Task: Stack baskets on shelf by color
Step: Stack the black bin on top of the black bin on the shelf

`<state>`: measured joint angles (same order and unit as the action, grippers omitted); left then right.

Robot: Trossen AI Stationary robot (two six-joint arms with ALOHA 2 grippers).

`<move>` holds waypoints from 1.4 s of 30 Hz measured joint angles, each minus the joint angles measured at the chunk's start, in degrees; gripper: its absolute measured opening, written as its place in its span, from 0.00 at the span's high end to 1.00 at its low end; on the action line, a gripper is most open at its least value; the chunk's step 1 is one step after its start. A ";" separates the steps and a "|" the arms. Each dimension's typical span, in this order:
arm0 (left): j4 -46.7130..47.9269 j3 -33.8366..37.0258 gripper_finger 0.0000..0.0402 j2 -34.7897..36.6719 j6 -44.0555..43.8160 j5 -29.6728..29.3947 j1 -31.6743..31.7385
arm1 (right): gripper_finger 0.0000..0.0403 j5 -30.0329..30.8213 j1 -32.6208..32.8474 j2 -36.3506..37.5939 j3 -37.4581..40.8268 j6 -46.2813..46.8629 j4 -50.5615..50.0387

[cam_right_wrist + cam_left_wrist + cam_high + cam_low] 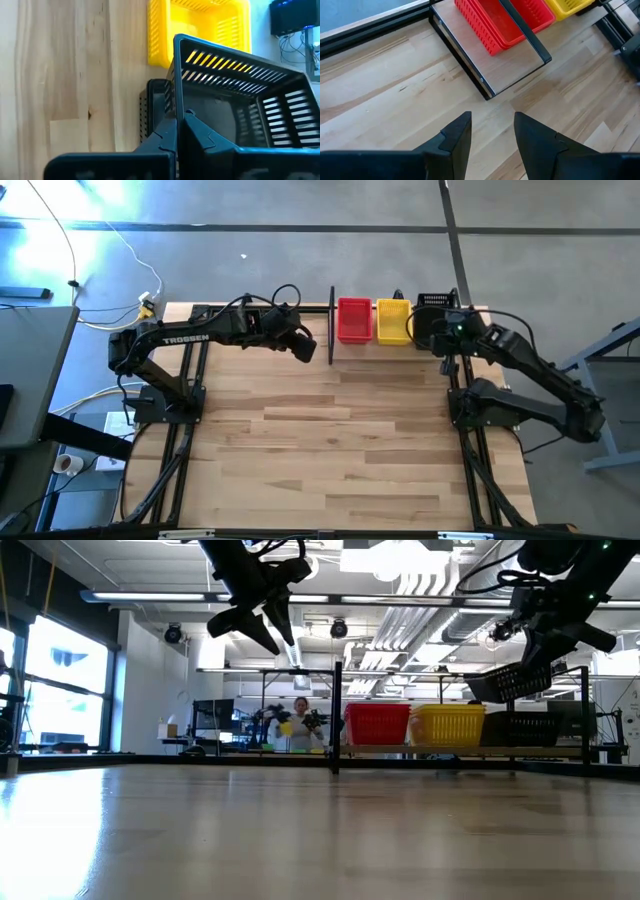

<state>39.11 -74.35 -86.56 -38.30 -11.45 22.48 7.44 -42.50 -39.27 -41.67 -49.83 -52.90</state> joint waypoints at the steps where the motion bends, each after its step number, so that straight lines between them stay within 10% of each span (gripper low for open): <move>1: 0.00 0.00 0.66 0.00 0.00 0.01 0.00 | 1.00 -0.70 -0.44 -0.08 0.00 -0.46 0.06; 19: 0.02 0.00 0.66 0.00 0.02 1.14 -0.02 | 1.00 -11.12 -10.16 -4.22 0.00 -15.50 0.20; 42: 0.02 0.00 0.66 0.00 0.00 1.97 -0.02 | 1.00 -11.08 -10.87 -4.54 0.00 -12.11 0.30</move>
<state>39.13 -74.35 -86.56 -38.30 -9.48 22.46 -3.64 -53.36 -43.81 -41.67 -61.93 -52.60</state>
